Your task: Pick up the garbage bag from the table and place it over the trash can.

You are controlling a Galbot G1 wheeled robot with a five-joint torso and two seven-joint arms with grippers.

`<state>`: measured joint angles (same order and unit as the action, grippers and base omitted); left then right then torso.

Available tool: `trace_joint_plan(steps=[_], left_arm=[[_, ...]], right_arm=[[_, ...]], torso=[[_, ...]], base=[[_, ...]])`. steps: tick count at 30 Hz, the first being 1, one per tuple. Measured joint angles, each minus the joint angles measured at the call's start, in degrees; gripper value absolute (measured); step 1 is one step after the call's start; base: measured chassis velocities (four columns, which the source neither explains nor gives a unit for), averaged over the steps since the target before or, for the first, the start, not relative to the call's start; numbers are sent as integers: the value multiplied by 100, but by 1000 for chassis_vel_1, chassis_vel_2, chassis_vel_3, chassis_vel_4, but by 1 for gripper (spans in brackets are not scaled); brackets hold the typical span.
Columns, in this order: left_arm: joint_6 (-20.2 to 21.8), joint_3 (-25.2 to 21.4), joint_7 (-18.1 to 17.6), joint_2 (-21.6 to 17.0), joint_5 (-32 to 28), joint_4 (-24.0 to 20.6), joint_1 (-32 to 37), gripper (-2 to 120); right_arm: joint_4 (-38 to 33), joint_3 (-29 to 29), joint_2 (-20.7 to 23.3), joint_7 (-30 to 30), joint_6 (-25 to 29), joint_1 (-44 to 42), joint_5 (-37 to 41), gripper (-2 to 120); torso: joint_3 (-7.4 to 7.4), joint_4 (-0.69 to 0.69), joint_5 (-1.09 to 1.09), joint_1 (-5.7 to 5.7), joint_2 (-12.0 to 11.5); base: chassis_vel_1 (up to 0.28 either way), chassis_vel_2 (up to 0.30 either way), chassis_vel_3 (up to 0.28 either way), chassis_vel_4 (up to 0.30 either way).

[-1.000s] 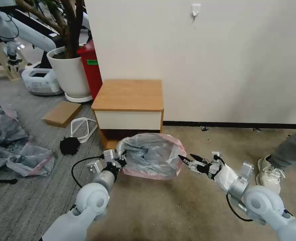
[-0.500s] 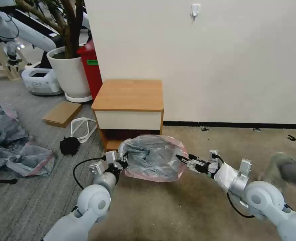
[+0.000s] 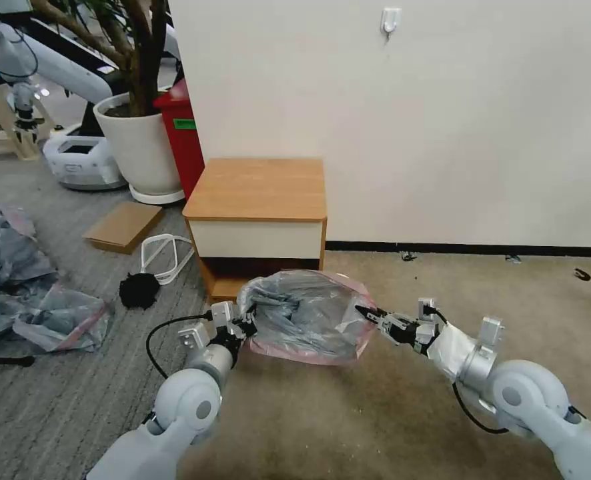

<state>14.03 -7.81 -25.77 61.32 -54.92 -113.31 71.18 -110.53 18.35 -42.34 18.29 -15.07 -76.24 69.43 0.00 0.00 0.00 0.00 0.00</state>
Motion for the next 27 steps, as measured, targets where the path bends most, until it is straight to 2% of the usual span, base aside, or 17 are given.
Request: trace_joint_plan(steps=[16, 21, 23, 25, 27], left_arm=[[-2, -1, -4, 9, 55, -43, 47, 3], [1, 8, -5, 11, 56, -46, 32, 3], [5, 15, -5, 12, 56, -48, 29, 3], [6, 17, -5, 15, 56, -49, 28, 3], [9, 39, -4, 37, 56, -49, 26, 3]], right_arm=[[-31, 128, 53, -25, 23, -36, -166, 0], [-65, 181, 67, 139, -40, -88, -234, 0], [-66, 199, 72, 225, -46, -100, -231, 9], [-66, 198, 72, 225, -44, -99, -228, 10], [-61, 164, 72, 225, -40, -77, -214, 18]], torso=[[0, 0, 0, 0, 0], [0, 0, 0, 0, 0], [0, 0, 0, 0, 0], [0, 0, 0, 0, 0], [0, 0, 0, 0, 0]], base=[[0, 0, 0, 0], [0, 0, 0, 0], [0, 0, 0, 0], [0, 0, 0, 0], [0, 0, 0, 0]])
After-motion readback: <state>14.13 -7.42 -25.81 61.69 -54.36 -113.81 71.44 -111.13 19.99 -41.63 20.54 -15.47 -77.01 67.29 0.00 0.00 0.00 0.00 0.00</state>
